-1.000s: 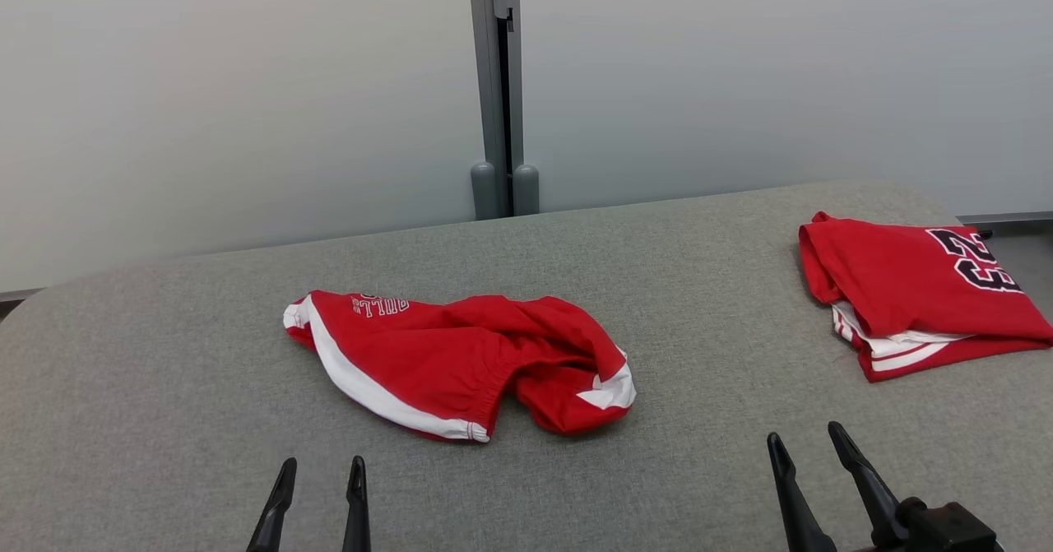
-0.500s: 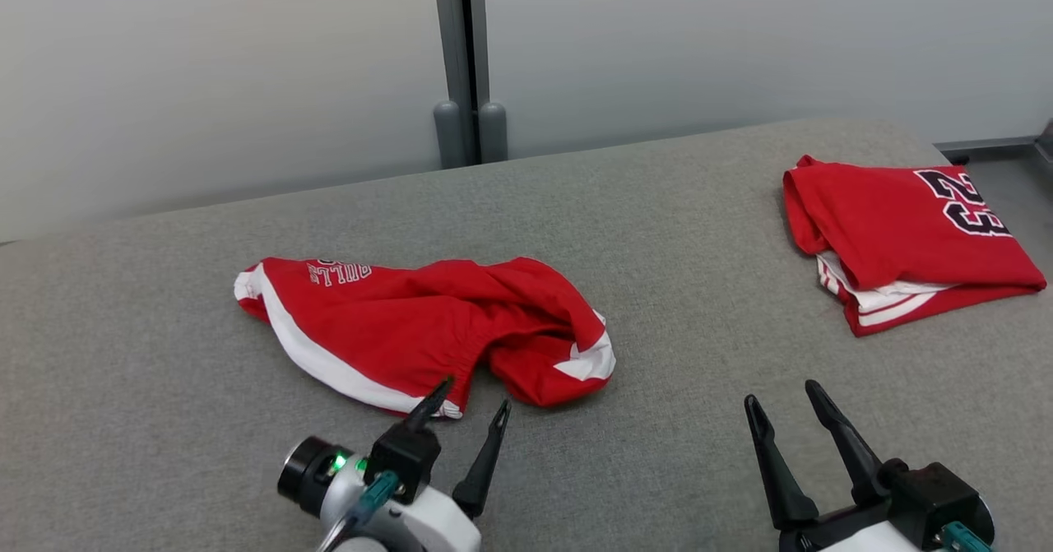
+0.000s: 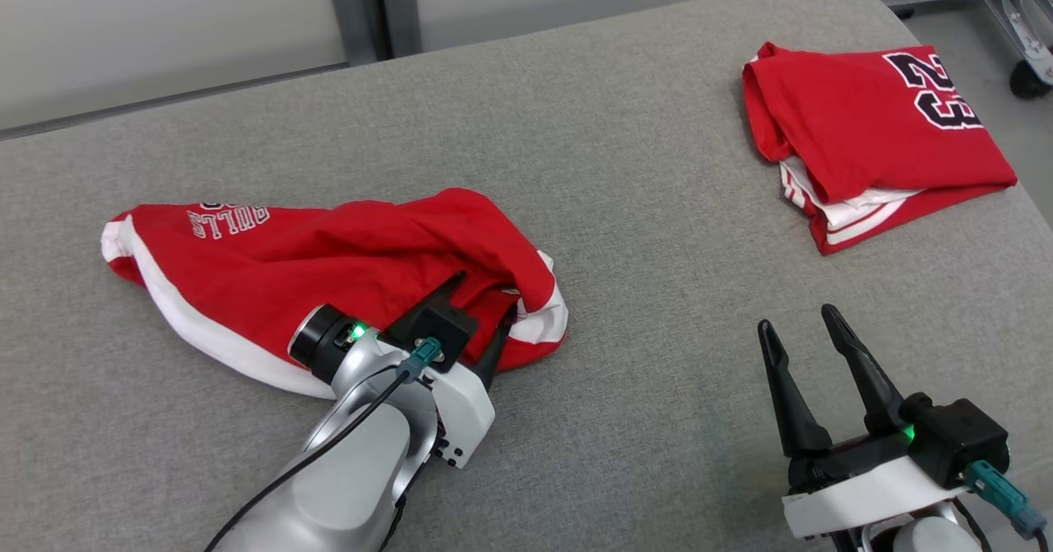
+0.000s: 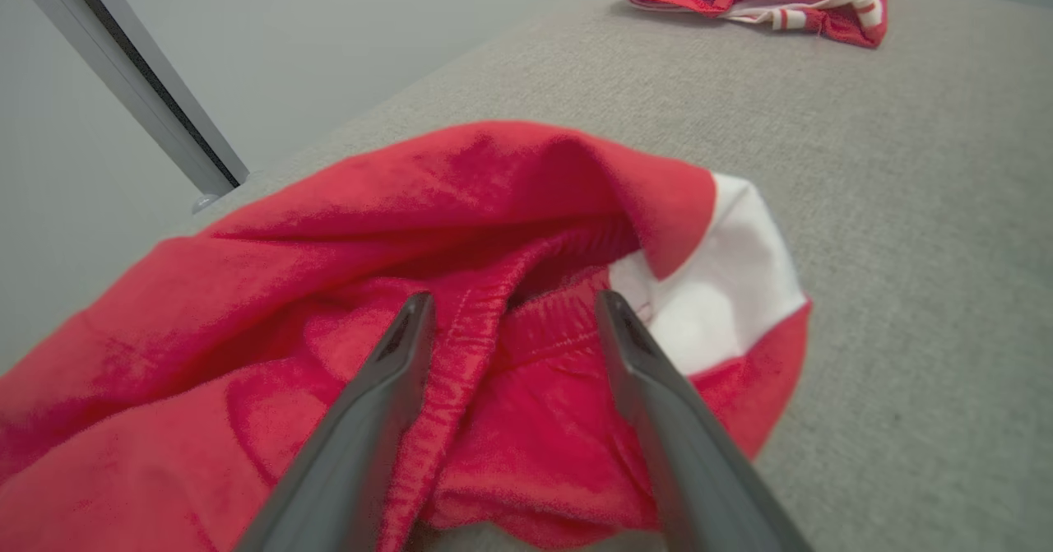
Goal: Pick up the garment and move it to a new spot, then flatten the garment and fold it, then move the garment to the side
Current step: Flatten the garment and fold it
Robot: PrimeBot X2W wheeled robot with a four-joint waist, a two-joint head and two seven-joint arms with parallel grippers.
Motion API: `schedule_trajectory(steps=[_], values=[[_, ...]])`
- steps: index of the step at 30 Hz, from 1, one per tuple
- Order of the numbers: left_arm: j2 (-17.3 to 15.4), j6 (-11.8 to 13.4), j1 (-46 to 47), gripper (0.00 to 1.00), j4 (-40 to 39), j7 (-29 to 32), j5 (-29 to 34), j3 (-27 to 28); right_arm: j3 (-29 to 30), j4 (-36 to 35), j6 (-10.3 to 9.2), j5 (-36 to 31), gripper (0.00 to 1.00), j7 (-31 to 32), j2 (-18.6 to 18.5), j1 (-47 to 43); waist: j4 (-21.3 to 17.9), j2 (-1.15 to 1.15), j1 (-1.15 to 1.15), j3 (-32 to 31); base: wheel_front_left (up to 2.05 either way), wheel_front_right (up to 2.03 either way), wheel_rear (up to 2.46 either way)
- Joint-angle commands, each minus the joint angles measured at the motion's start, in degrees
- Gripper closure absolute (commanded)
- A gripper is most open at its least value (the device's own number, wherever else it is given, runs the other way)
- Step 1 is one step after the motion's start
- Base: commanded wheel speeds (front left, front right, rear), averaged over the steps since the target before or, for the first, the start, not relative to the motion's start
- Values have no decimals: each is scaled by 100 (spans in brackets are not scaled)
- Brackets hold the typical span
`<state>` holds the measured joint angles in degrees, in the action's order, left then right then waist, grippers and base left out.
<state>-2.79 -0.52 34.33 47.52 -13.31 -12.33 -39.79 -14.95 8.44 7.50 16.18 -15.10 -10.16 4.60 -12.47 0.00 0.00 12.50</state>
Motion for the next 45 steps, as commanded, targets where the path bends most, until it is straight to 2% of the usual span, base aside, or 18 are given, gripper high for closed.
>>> schedule_trajectory(steps=[1, 7, 8, 10, 11, 14, 20, 25, 29, 34, 37, 40, 43, 45], values=[[-25, -41, 178, 0, 112, 12, -57, -114, 35, -30, -3, 36, 0, -5, -22, 81, -185, 0, 0, 201, 0, 0, 0], [-22, -46, 537, 0, 479, -18, -146, -644, 53, -27, -3, 24, 0, -5, 31, 149, -256, 0, 0, 297, 0, 0, 0], [-19, -78, 580, 5, 523, -21, -153, -739, 48, -23, -3, 27, 0, -5, 44, 147, -259, 0, 0, 300, 0, 0, 0], [-19, -180, 647, 63, 630, -12, -169, -939, 39, -11, -3, 38, 0, -5, 67, 150, -254, 0, 0, 298, 0, 0, 0], [-21, -227, 686, 100, 666, -11, -196, -1017, 34, -4, -3, 43, 0, -5, 77, 153, -250, 0, 0, 292, 0, 0, 0], [-28, -275, 761, 100, 769, -42, -302, -1141, 29, 12, -3, 57, 0, -5, 88, 162, -226, 0, 0, 253, 0, 0, 0], [-24, -108, 835, 100, 498, -172, -556, -1073, 153, 11, -3, 54, 0, -5, 51, 1, 45, 0, 0, 55, 0, 0, 0], [-47, -1, 510, 100, -197, -193, -804, -788, 213, 10, -3, 39, 0, -5, 41, -157, 438, 0, 0, -192, 0, 0, 0], [-255, 112, 64, 100, -996, -193, -1057, -544, 156, 24, -3, 21, 0, -5, 32, -262, 744, 0, 0, -386, 0, 0, 0], [-649, 489, -692, 100, -1900, 57, -1449, -184, 142, 33, -3, 11, 0, -5, 15, -346, 992, 0, 0, -500, 0, 0, 0], [-982, 909, -1330, 100, -2419, 304, -1789, 195, 131, 54, -3, -7, 0, -5, 13, -355, 1096, 0, 0, -542, 0, 0, 0], [-1199, 1430, -1920, 100, -2761, 408, -2047, 568, 112, 83, -3, -16, 0, -5, 21, -364, 1142, 0, 0, -565, 0, 0, 0], [-1225, 1849, -2396, 100, -3026, 283, -2304, 961, 96, 118, -3, -19, 0, -5, 7, -428, 1179, 0, 0, -595, 0, 0, 0], [-1154, 1984, -2657, 100, -3189, 162, -2520, 1184, 97, 145, -3, -12, 0, -5, -4, -468, 1205, 0, 0, -624, 0, 0, 0]])
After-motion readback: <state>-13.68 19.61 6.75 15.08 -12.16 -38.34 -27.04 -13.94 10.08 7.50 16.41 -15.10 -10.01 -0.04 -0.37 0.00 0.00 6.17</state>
